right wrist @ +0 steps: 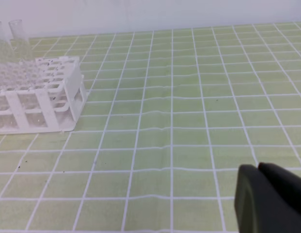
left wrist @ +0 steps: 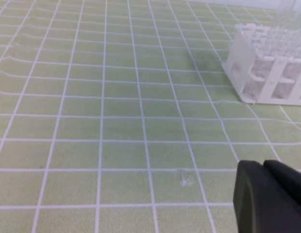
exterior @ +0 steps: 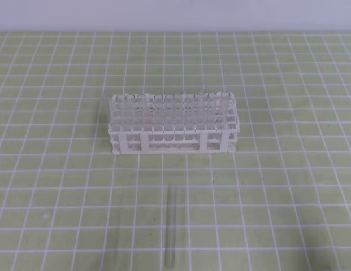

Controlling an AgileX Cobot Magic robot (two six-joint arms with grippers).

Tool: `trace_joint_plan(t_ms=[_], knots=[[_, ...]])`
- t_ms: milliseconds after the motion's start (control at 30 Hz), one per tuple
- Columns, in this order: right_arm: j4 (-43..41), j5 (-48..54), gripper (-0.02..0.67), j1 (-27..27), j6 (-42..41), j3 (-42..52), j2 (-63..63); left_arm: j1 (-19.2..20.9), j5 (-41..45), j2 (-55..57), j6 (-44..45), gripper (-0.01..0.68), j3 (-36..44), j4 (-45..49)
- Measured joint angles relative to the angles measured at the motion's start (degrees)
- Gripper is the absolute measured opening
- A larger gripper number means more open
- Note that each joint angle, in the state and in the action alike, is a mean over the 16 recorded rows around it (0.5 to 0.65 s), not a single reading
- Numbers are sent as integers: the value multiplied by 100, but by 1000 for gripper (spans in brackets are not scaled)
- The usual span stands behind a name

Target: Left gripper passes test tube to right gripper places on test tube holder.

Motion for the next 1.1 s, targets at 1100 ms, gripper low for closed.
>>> trace_joint_plan(t_ms=[1100], knots=[[113,-226,-23,10,4,0,4,-2,-647,-85,-121,-1,44,-83]])
